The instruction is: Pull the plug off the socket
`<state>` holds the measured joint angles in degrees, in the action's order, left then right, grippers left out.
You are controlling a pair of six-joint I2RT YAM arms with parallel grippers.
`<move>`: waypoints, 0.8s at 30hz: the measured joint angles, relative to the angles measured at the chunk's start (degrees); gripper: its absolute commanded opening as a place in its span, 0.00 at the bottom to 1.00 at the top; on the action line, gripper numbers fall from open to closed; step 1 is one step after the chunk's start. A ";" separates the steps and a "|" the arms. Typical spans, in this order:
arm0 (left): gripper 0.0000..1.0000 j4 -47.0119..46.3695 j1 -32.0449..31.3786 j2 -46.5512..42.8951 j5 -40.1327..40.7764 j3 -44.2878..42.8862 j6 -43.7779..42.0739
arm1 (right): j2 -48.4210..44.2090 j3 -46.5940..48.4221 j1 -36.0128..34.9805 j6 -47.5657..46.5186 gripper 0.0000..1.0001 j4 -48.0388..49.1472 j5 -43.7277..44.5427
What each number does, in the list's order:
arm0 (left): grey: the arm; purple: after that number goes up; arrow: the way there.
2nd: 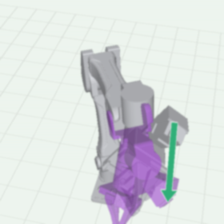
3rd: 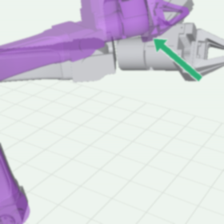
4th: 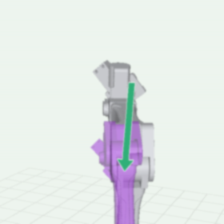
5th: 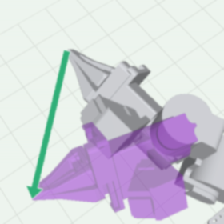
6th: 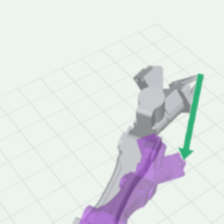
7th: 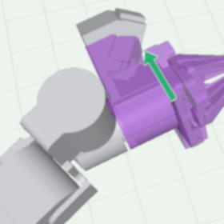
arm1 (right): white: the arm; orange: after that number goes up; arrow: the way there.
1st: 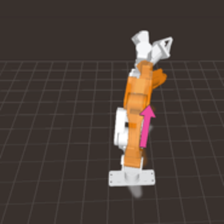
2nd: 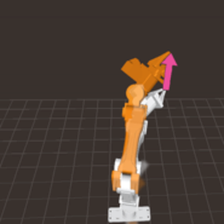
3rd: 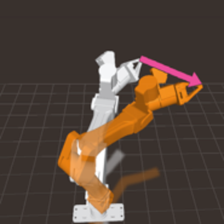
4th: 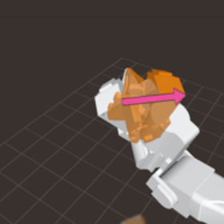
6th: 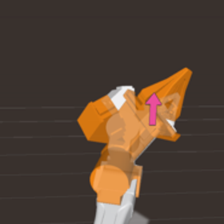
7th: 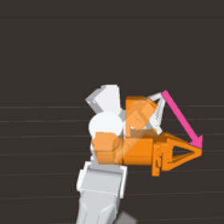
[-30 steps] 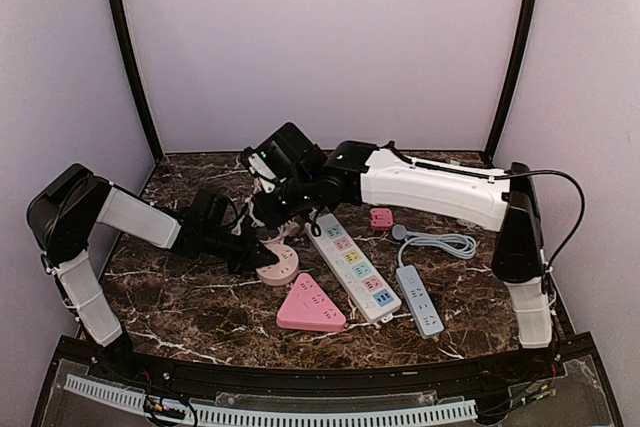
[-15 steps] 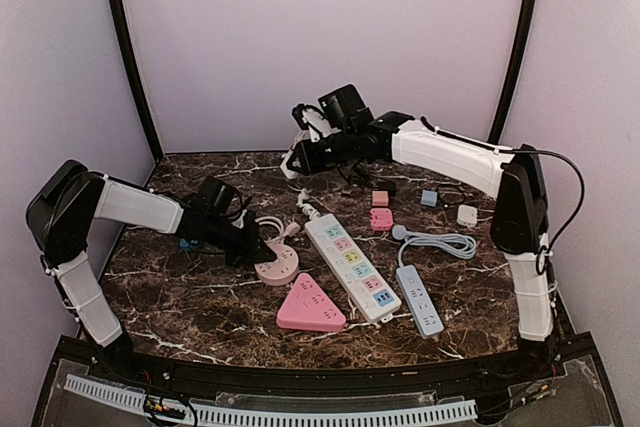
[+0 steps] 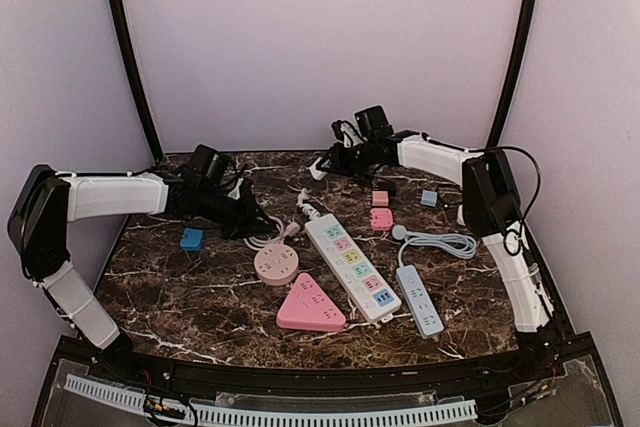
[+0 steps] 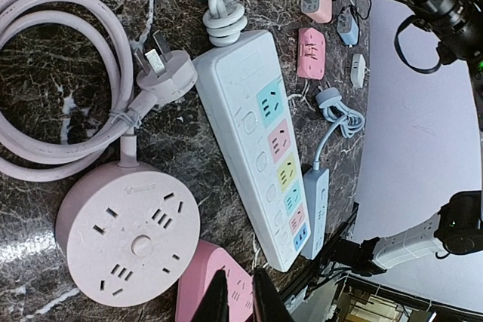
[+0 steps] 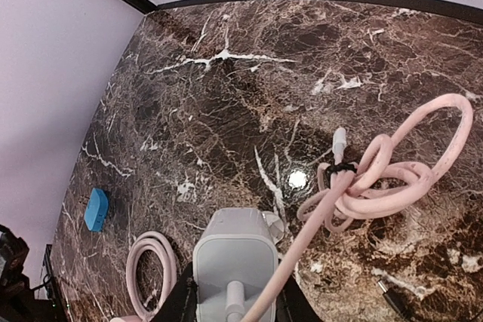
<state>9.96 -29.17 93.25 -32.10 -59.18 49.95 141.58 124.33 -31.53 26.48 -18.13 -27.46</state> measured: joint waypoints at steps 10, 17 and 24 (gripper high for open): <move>0.12 0.66 0.00 -2.93 -0.02 0.04 0.00 | 7.28 4.85 1.16 8.13 0.05 3.52 -4.48; 0.12 0.90 0.00 -3.39 -0.02 0.07 0.15 | 7.74 2.91 1.36 9.68 0.12 3.48 -4.70; 0.12 0.90 0.00 -3.37 -0.02 0.07 0.26 | 3.41 -5.75 1.70 11.08 0.34 5.09 -3.98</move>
<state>10.85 -29.17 89.89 -32.12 -59.11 50.22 144.99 118.58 -29.82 37.56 -13.04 -31.44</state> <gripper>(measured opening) 0.118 0.270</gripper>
